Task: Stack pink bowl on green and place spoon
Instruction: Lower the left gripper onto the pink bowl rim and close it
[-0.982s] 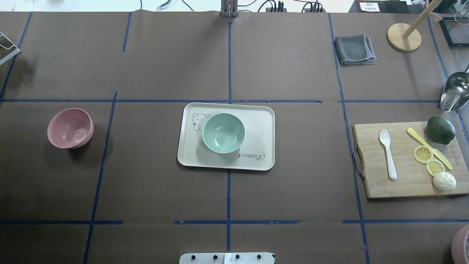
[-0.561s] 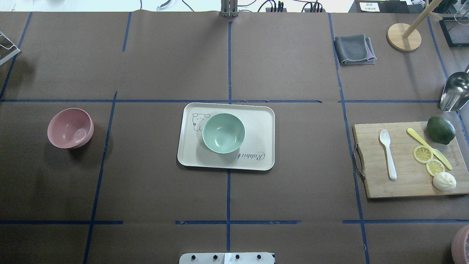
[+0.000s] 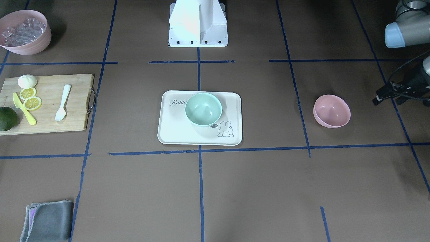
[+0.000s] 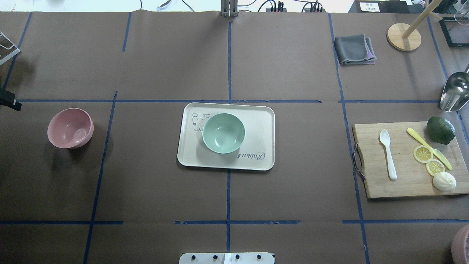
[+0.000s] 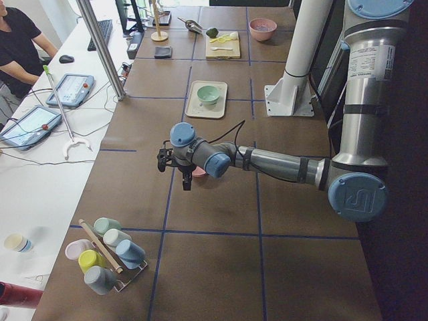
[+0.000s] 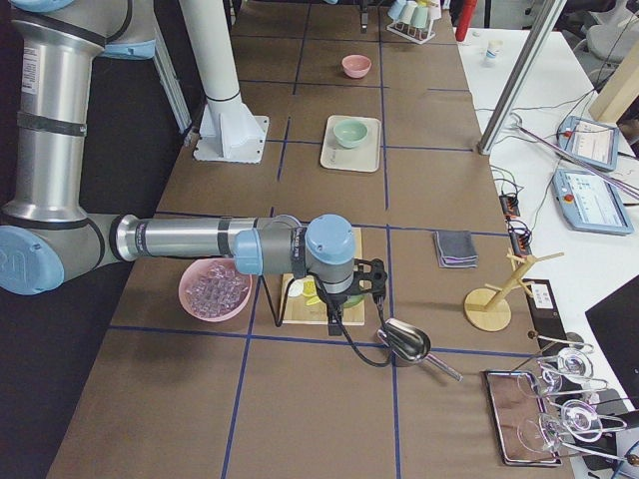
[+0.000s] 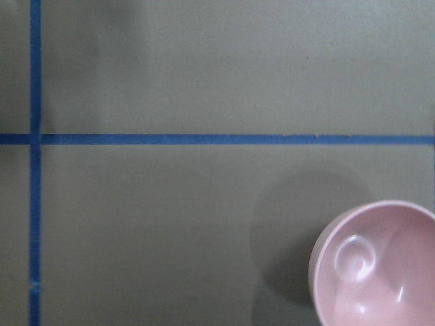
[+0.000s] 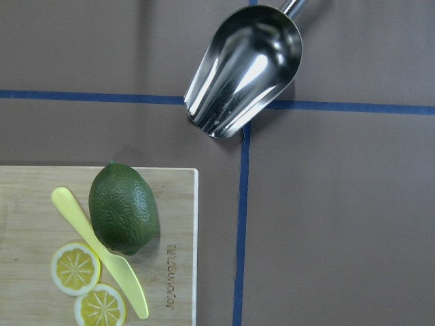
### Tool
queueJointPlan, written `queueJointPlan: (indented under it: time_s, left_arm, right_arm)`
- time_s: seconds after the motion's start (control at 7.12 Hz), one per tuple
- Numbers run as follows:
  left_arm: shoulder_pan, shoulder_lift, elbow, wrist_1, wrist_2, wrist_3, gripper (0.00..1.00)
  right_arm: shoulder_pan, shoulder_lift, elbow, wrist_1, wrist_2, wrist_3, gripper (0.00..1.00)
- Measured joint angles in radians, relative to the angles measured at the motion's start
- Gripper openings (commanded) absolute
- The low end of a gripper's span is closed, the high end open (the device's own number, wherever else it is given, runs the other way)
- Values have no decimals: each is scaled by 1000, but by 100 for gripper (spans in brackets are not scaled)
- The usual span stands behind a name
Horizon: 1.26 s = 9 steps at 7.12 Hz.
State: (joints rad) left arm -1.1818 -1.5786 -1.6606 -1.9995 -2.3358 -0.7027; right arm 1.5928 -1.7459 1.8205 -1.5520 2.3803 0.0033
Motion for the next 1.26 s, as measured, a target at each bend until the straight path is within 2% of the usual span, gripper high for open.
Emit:
queueJointPlan:
  time_s: [0.28,0.56,0.7,0.84,0.98,1.12,1.26]
  left_arm:
    - [94,-26,79,-150,57,-166,98]
    - [167,-52,104,-204,97,-262,93]
    - [185,-58,107,-209,101,-275,81]
    - [195,-59,109,-210,100,-277,52]
    - [200,-58,109,-208,97,-276,32]
    - [202,-55,110,-206,95,-275,7]
    - [202,-51,109,-204,93,-273,0]
  right_arm:
    - [0,3,6,1,-5,0,100]
    - [0,9,7,1,-5,2,100]
    - [0,11,8,1,-2,3,100]
    - [0,12,7,1,0,3,100]
    - [0,13,7,1,2,3,100]
    - [0,16,7,1,3,3,100]
    - [0,22,7,-2,5,3,100]
